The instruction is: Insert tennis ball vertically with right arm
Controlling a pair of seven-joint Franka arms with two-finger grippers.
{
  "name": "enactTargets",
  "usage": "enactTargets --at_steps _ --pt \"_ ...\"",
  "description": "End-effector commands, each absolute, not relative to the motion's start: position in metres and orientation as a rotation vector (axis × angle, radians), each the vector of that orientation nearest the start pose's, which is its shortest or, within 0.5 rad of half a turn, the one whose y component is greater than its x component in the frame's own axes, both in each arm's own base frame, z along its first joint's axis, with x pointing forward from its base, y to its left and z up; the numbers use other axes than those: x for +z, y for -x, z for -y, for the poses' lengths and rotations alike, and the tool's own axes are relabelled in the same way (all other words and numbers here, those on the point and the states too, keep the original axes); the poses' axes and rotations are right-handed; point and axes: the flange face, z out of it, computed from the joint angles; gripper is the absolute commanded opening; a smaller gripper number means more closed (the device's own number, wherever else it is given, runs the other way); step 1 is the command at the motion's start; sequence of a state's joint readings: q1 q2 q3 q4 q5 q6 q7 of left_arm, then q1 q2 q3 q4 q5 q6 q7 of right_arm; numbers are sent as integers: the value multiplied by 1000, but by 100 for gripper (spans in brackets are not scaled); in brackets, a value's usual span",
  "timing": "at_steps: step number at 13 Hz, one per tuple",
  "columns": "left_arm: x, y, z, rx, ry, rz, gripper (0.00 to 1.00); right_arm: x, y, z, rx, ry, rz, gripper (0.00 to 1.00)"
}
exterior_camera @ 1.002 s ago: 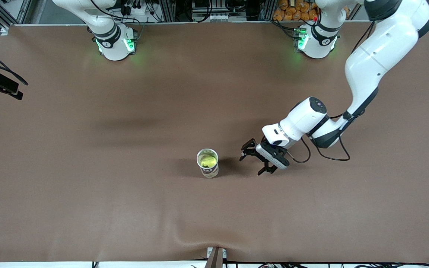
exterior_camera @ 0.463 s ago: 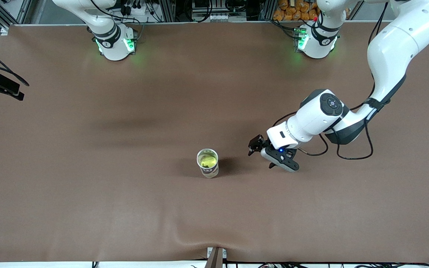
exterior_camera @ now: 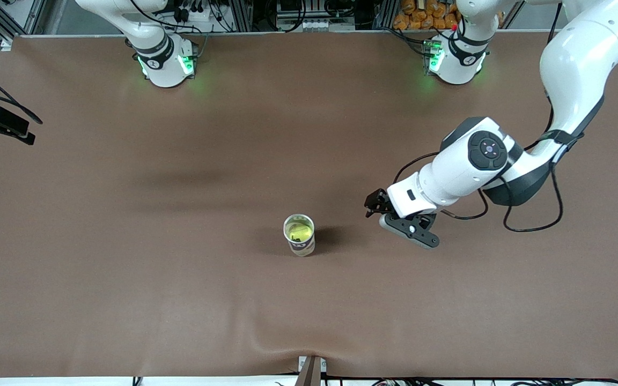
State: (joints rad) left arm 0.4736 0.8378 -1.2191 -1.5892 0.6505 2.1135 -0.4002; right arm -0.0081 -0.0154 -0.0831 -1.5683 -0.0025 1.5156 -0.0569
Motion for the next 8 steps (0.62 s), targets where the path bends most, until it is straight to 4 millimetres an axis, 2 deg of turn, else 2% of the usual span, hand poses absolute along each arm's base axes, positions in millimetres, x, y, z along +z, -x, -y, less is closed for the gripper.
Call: enactTargets --at_steps 1,6,8 --pt "424 -622 297 -143 3323 -653 100 630 -541 50 53 3137 -48 100" --pt "463 -619 288 -37 3281 -647 100 628 -541 50 57 3136 -48 100" --pt "480 -622 271 29 3260 -603 100 628 -541 50 57 3136 -48 100"
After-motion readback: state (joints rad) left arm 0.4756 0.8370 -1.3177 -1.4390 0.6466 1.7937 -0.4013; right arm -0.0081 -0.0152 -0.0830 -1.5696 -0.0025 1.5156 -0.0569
